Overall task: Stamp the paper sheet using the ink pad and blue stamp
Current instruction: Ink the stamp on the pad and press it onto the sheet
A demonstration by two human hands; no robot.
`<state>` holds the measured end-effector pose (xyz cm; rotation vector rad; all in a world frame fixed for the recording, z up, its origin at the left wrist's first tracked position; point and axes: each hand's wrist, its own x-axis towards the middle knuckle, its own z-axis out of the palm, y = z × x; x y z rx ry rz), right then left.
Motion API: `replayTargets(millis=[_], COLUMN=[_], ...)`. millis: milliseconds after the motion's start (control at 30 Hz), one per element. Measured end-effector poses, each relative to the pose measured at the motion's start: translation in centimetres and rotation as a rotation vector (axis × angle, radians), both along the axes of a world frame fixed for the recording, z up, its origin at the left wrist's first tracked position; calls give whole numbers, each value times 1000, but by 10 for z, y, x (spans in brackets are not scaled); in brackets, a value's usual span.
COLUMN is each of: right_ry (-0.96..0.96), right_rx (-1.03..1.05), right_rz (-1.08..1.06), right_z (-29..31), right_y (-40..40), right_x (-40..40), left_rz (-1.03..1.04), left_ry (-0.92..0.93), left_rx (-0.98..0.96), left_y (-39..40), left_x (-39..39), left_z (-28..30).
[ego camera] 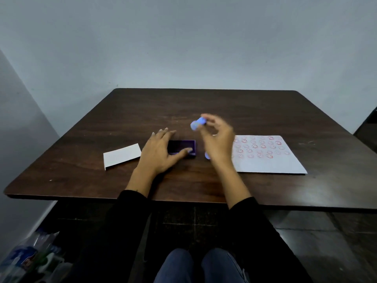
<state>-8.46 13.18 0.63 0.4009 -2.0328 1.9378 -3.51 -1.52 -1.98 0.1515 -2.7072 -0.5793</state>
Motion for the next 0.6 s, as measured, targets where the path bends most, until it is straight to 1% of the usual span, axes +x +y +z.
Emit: replayTargets(millis=[33, 67, 100, 167, 233, 333, 467, 533, 600], right_ry=[-41, -70, -97, -138, -190, -266, -306, -293, -289], right_rx=[-132, -218, -272, -319, -312, -222, -162, -147, -135], right_rz=[-10, -23, -44, -120, -187, -225, -198, -179, -153], right_z=[6, 11, 14, 11, 1, -19, -32, -32, -32], right_y=[18, 39, 59, 100, 132, 163, 183, 187, 190], right_x=[-4, -9, -14, -21, -23, -21, -13, -10, -7], left_rz=[-38, -96, -162, -270, -283, -223, -171, -213, -306], left_ry=[57, 102, 123, 103, 54, -19, 69, 59, 0], left_rx=[1, 2, -5, -62, -145, -222, -184, -154, -118], left_y=[11, 24, 39, 67, 83, 83, 89, 96, 103], left_x=[1, 2, 3, 2, -1, -3, 0, -5, -13], left_z=[3, 5, 6, 5, 2, -1, 1, 3, 4])
